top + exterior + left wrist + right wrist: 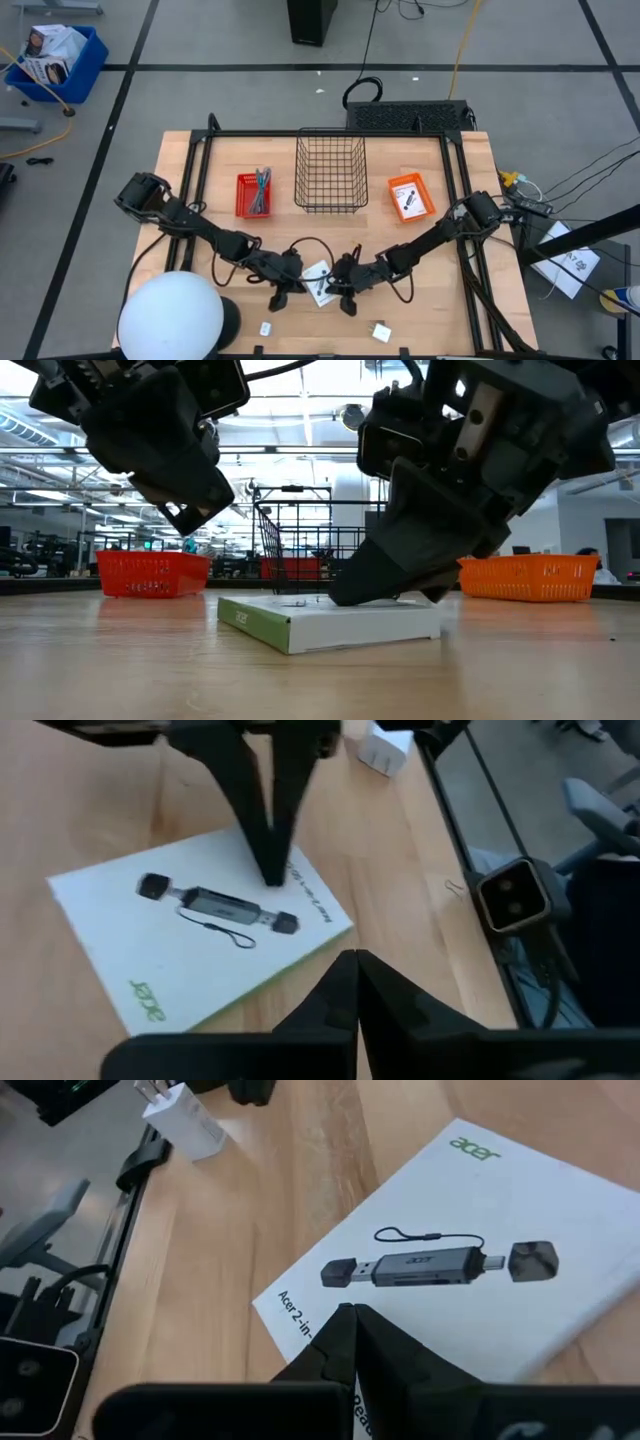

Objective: Pick and place items into bin
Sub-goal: Put the card reader box into the orange basket

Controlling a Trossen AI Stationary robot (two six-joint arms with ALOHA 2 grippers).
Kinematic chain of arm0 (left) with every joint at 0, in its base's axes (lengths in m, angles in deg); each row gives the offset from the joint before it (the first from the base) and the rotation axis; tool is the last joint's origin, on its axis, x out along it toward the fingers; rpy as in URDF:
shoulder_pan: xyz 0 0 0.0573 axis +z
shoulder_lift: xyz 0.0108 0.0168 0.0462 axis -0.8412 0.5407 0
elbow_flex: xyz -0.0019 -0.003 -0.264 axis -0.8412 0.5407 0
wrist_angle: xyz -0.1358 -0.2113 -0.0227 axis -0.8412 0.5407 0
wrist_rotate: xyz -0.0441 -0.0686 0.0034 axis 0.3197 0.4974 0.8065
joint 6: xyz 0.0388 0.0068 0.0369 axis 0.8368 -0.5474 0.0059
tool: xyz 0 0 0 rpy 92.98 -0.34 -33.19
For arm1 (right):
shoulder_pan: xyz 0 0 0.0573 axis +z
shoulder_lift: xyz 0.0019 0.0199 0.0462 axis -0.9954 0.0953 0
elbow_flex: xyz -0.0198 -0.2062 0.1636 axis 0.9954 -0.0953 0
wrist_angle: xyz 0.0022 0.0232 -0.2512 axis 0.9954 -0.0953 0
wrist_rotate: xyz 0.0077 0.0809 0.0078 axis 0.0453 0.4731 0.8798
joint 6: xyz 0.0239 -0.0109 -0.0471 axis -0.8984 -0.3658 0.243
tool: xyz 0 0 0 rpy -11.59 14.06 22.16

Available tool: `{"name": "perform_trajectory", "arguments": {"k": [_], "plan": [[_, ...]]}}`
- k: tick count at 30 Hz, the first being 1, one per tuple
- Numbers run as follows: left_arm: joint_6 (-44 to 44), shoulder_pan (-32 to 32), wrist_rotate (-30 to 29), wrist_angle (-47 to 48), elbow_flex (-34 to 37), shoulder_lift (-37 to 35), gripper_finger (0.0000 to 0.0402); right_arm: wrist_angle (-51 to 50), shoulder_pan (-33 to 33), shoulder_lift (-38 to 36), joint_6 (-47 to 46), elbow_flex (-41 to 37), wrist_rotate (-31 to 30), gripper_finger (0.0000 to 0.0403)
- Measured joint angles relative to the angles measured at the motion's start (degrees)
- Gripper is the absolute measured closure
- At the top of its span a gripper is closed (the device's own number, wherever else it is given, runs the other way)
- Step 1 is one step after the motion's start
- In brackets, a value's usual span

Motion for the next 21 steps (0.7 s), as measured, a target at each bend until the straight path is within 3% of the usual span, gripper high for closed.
{"name": "perform_trajectory", "arguments": {"k": [6,14,18,21], "plan": [[-0.76,0.63,-3.08,1.76,0.00,0.00,0.0378,-0.20,0.02,-0.19,-3.66,-0.04,-2.80,0.0403],[-2.08,0.70,-2.76,3.90,0.00,0.00,0.0394,0.18,1.07,-6.48,2.05,-0.42,-4.28,0.0403],[-3.16,1.48,-4.55,6.86,0.00,0.00,0.0389,-8.06,2.48,-11.62,3.01,-0.24,-9.34,0.0403],[-4.31,2.46,-6.25,8.83,0.01,0.00,0.0397,-17.18,3.46,-14.52,-1.28,-0.29,-13.18,0.0403]]}}
